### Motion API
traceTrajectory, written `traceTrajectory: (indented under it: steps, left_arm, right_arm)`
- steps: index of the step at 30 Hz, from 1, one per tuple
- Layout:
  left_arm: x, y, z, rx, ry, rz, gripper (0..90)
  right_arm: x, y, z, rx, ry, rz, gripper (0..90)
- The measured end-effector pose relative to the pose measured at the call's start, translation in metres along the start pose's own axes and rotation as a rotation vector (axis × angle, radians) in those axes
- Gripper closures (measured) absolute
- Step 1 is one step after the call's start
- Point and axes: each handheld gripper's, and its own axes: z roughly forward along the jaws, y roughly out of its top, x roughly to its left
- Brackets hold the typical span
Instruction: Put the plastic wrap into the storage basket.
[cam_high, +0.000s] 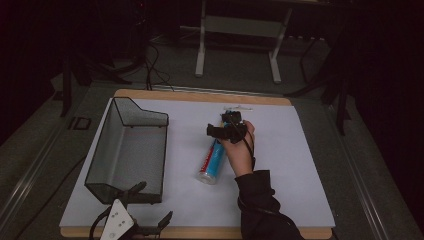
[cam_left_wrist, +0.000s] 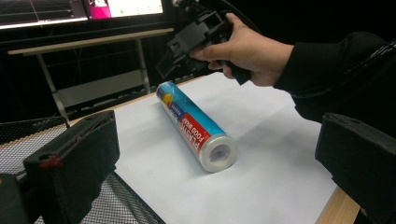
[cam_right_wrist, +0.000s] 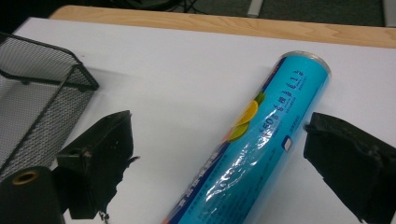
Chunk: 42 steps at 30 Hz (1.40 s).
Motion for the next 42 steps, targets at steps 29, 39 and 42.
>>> traceTrajectory:
  steps: [29, 39, 42]
  left_arm:
    - [-0.002, -0.001, -0.001, 0.005, -0.014, 0.018, 0.1]
    - [-0.002, -0.001, -0.001, 0.003, -0.018, 0.016, 0.1]
    - [-0.002, -0.001, -0.001, 0.004, -0.016, 0.018, 0.1]
  right_arm:
    - [-0.015, -0.015, 0.063, 0.242, -0.069, 0.373, 8.9]
    - [-0.025, -0.024, 0.083, 0.343, -0.106, 0.456, 12.3]
    - [-0.022, -0.024, 0.084, 0.343, -0.128, 0.445, 14.7]
